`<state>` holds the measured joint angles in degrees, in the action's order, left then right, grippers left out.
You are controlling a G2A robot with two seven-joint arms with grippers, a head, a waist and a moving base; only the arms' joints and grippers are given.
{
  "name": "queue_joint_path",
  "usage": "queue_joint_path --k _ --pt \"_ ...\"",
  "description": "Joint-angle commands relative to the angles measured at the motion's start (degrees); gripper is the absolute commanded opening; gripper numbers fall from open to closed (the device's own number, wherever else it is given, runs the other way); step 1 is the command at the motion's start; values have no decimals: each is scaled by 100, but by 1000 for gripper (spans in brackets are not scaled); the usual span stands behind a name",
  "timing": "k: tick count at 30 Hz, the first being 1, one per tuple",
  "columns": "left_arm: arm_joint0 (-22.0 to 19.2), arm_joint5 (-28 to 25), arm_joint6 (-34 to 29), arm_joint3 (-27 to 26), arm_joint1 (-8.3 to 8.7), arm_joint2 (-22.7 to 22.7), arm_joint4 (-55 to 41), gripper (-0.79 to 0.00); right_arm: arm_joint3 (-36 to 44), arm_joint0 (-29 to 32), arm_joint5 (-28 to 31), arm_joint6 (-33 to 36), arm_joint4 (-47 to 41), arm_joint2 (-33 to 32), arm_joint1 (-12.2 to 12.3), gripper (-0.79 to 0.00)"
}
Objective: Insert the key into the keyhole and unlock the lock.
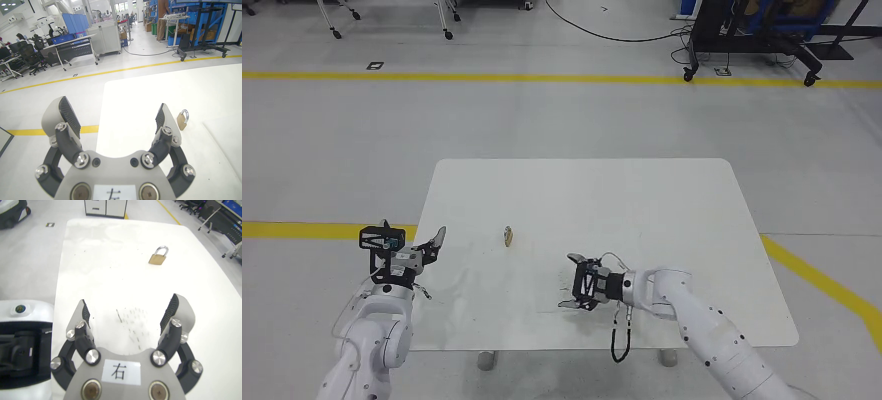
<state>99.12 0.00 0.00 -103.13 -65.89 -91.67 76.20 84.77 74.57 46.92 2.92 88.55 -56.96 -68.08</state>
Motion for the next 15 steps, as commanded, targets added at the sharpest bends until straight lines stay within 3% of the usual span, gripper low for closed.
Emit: queue_joint_path --k 1,2,3,4,6,8,9,10,15 --pt "0 0 0 0 0 0 0 0 -75 -73 41 135 10 110 -18 -175" --pt "0 0 0 0 0 0 0 0 -112 -123 43 235 46 166 -27 -219" --pt "0 0 0 0 0 0 0 0 -146 -165 6 346 82 224 -40 -336" --pt "0 0 0 0 0 0 0 0 -178 -203 -28 433 87 280 -54 -403" --pt "0 0 0 0 0 0 0 0 -226 -277 -130 627 118 372 -79 -480" --pt "0 0 0 0 0 0 0 0 -249 -320 -239 725 80 427 -101 -622" --pt "0 0 0 0 0 0 0 0 -259 -335 -294 757 60 439 -108 -745" --pt "0 0 0 0 0 0 0 0 -261 -348 -339 801 67 451 -112 -785" --pt "0 0 0 0 0 0 0 0 -271 -366 -443 949 158 563 -125 -785"
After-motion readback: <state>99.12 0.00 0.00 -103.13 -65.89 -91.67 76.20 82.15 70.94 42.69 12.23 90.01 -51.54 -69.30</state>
